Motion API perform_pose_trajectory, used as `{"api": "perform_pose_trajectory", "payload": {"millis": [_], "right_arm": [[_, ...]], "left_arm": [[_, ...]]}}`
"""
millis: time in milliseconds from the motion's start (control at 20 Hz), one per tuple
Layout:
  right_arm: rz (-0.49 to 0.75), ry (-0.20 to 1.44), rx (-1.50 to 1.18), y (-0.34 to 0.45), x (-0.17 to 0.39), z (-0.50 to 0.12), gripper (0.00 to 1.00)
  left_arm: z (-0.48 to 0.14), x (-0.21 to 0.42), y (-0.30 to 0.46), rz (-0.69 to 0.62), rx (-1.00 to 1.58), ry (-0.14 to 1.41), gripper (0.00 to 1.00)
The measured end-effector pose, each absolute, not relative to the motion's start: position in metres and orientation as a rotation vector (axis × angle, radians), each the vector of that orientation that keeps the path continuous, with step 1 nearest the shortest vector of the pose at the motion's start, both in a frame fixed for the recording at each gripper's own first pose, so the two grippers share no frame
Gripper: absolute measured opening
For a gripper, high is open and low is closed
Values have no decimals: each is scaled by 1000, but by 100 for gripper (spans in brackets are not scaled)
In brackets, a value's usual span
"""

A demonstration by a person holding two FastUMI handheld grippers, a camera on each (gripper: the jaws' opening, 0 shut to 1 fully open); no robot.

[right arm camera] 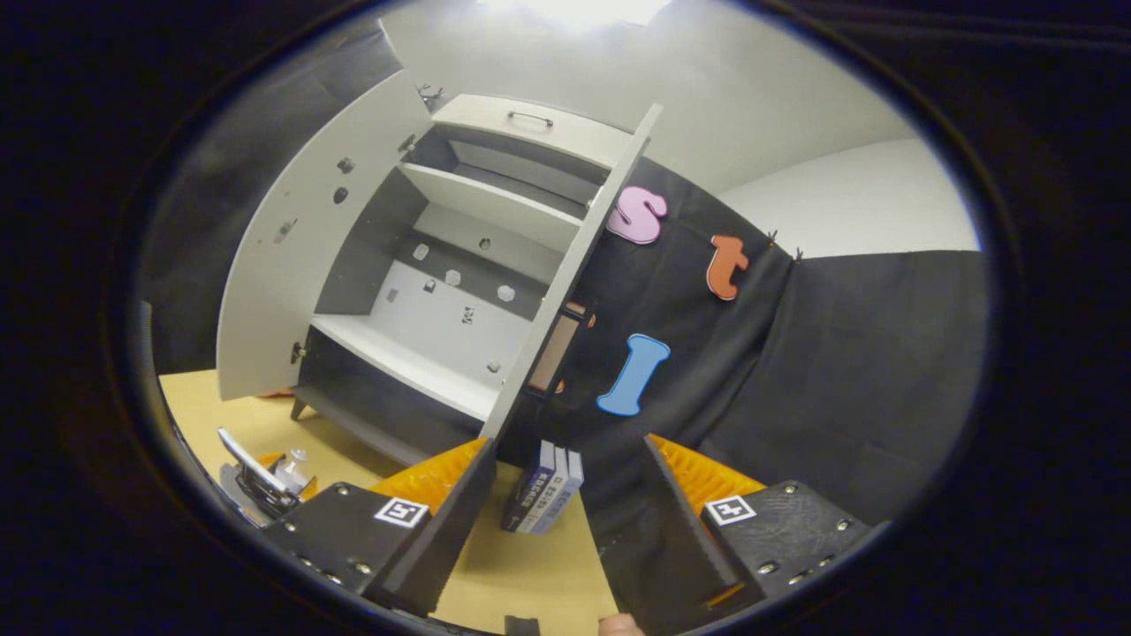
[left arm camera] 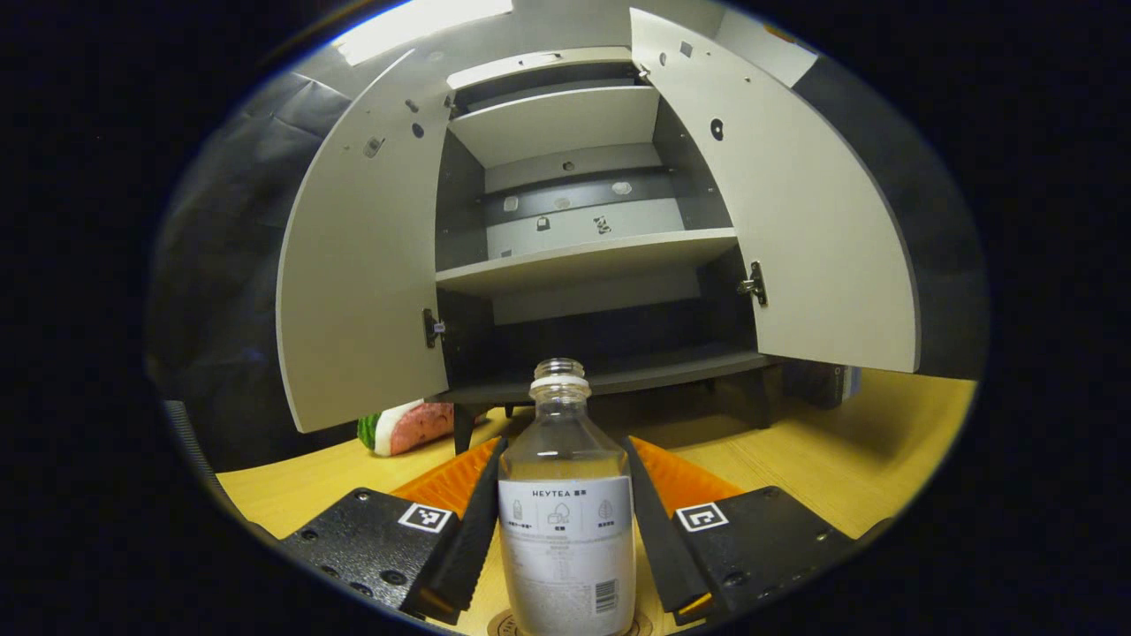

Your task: Grasp the bottle in the cabinet with the left hand and place it on the coaster, then close the right door with the right hand and the left door with the left hand.

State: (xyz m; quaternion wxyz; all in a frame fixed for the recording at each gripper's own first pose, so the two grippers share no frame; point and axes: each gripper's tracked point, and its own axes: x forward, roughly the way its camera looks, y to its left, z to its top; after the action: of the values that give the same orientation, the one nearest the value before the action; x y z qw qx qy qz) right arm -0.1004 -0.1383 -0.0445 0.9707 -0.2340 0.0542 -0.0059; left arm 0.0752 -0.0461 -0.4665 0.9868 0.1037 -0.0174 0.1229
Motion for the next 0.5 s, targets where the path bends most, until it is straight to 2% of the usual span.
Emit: {"api": "perform_pose_trajectory", "payload": {"millis": [150,500], "right_arm": [[-10,108,-488,-136,-100,-45,98],[15,108,-510,-126,-94,-50,99]], "left_arm": [[-464,62,-52,261,209,-60,77],[-483,36,-60,270,163,-11,79]]}}
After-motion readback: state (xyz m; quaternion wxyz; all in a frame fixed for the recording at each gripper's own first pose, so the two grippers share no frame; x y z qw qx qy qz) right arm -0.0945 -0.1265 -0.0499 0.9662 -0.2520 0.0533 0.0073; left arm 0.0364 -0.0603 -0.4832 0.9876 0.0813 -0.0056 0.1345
